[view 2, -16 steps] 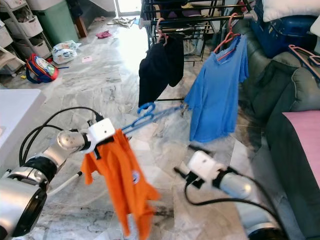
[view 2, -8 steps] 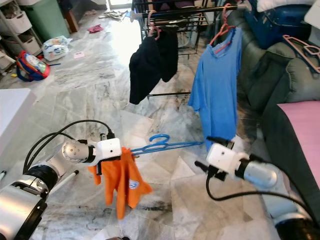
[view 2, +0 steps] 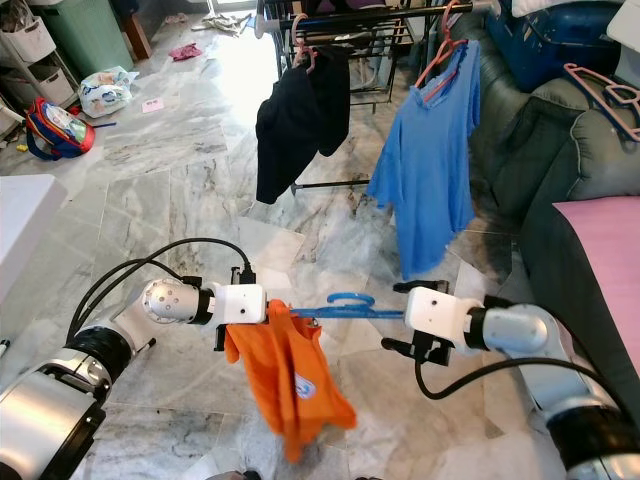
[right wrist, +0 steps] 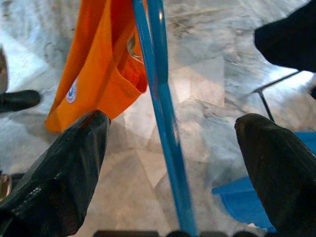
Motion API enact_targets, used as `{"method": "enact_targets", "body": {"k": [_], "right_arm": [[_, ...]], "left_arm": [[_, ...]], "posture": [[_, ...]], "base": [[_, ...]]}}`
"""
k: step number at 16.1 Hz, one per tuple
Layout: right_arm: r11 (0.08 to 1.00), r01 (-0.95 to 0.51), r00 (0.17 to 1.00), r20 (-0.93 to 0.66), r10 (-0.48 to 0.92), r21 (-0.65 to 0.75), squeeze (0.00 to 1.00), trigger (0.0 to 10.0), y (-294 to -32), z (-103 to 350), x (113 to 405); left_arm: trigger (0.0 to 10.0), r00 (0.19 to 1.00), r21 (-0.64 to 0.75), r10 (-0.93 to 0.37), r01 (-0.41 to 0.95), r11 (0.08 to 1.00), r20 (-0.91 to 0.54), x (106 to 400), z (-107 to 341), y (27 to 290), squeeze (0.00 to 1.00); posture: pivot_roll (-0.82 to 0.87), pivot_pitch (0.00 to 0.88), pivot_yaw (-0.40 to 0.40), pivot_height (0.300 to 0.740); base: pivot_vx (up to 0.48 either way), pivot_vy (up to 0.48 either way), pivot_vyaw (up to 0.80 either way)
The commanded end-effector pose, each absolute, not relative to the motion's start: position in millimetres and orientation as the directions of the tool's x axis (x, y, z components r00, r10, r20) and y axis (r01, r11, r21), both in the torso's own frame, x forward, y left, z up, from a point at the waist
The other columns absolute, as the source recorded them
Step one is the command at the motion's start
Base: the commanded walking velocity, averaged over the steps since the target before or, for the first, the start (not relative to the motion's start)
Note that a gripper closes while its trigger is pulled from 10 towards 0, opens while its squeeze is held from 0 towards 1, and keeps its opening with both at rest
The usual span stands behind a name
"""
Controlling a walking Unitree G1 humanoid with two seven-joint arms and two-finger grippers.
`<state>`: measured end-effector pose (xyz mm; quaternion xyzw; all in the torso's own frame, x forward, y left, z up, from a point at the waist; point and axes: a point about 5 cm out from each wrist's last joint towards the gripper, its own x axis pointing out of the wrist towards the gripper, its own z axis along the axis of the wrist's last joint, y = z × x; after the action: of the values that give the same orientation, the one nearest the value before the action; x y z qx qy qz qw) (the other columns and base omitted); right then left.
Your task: Hang hanger
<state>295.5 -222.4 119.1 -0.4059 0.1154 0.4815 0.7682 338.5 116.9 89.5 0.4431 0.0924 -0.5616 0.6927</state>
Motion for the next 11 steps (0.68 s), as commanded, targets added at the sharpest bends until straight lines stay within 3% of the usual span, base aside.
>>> {"method": "enact_targets", "body": {"k": [1,2,3,4,11], "right_arm": [[0.144,-0.852,0.471,-0.615,0.632,-0.504,0.0,10.0,-224,118,297],[0.127,-0.853,0.468,-0.634,0.616,-0.506,0.0,10.0,-227,118,299],[0.123,-0.855,0.466,-0.645,0.606,-0.503,0.0,3.3,-229,118,301],[0.155,-0.857,0.473,-0.632,0.614,-0.491,0.0,0.0,-228,118,304],[0.163,-0.887,0.429,-0.644,0.633,-0.431,0.0,0.0,-214,100,307]], "left_arm": [[10.0,0.336,0.532,-0.702,0.843,-0.073,-0.628,339,94,115,0.0],[10.0,0.33,0.532,-0.703,0.843,-0.082,-0.63,338,94,114,0.0],[10.0,0.329,0.532,-0.704,0.843,-0.081,-0.629,338,94,114,0.0],[10.0,0.326,0.535,-0.705,0.84,-0.089,-0.63,338,94,114,0.0],[10.0,0.322,0.547,-0.721,0.832,-0.094,-0.613,339,97,106,0.0]], "posture": [[-0.04,0.149,0.071,0.74],[-0.04,0.15,0.071,0.74],[-0.04,0.151,0.071,0.74],[-0.04,0.151,0.072,0.74],[-0.05,0.154,0.076,0.74]], "base": [[0.0,0.0,0.0],[0.0,0.0,0.0],[0.0,0.0,0.0],[0.0,0.0,0.0],[0.0,0.0,0.0]]}}
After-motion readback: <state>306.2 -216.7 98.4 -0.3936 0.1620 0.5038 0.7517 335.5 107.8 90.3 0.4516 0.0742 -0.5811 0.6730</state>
